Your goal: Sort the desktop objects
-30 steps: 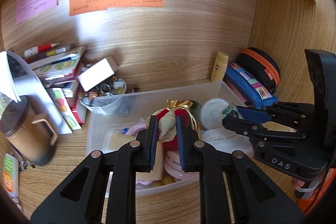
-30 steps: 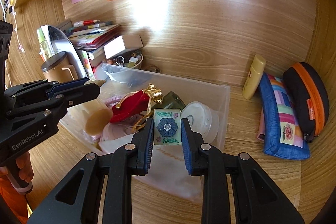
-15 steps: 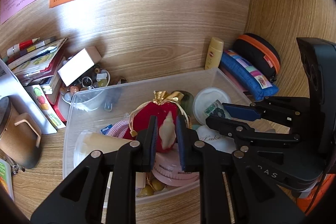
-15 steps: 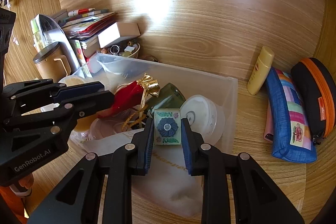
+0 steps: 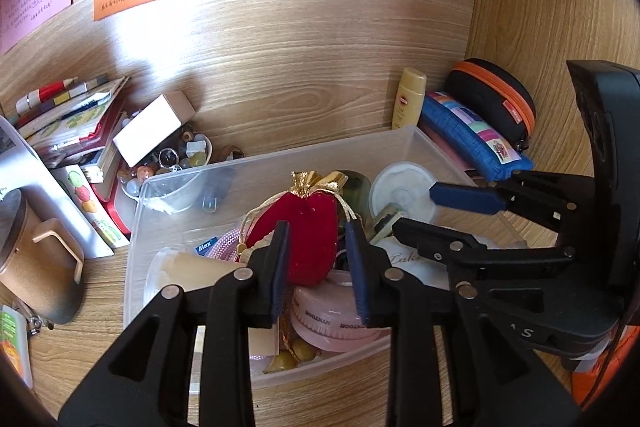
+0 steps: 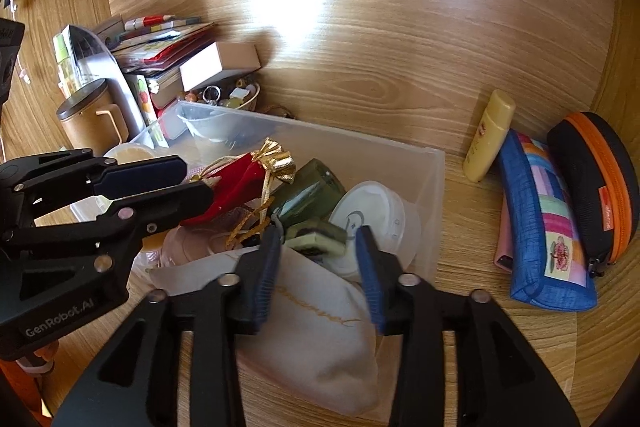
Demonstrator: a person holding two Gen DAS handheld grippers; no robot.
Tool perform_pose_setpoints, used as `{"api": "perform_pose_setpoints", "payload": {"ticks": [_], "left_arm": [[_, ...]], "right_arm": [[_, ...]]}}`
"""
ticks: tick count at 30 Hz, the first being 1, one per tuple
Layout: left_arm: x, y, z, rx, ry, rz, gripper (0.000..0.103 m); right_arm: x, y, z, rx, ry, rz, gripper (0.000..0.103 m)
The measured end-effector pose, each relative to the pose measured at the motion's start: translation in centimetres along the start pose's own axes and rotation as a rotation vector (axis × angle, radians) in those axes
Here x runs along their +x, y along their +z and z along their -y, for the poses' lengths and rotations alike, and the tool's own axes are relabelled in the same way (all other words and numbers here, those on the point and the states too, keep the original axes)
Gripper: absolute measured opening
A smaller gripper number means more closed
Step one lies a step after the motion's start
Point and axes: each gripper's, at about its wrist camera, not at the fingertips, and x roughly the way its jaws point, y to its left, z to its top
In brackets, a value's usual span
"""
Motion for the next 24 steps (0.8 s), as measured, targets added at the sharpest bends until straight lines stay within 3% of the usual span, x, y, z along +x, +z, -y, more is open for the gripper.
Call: {"api": "perform_pose_setpoints", "payload": {"ticks": [2, 8, 13, 17, 19, 21, 24], "left_arm": [[-0.3, 0.0, 0.1, 0.003, 0.003, 0.007, 0.03], [-1.5, 0.1, -0.2, 0.0, 0.053, 0.035, 0.056], [-2.5, -0.1, -0.7, -0.01, 0.074, 0.049, 0.063], [-3.6, -0.5, -0.8, -0.011, 0.102, 0.069, 0.074], [-4.2, -0.6, -0.8, -0.012, 0.113, 0.079, 0.079], [-4.7, -0.8, -0.8, -0.009, 0.117, 0.08, 0.092], [-5.6, -1.1, -1.0, -0.02, 0.123, 0.084, 0.096]], "right_arm": [[-0.4, 0.1, 0.0, -0.001, -0.006, 0.011, 0.041], [-1.9, 0.1, 0.1, -0.002, -0.046, 0.036, 0.053], [-3.3, -0.1, 0.2, 0.002, -0.076, 0.06, 0.06], [-4.2, -0.4, 0.2, 0.004, -0.094, 0.066, 0.064], [-4.7, -0.7, -0.1, 0.004, -0.114, 0.076, 0.074], [-5.3, -0.9, -0.4, -0.001, -0.127, 0.086, 0.078], [-6.2, -1.2, -0.8, -0.01, -0.148, 0.094, 0.085]]}}
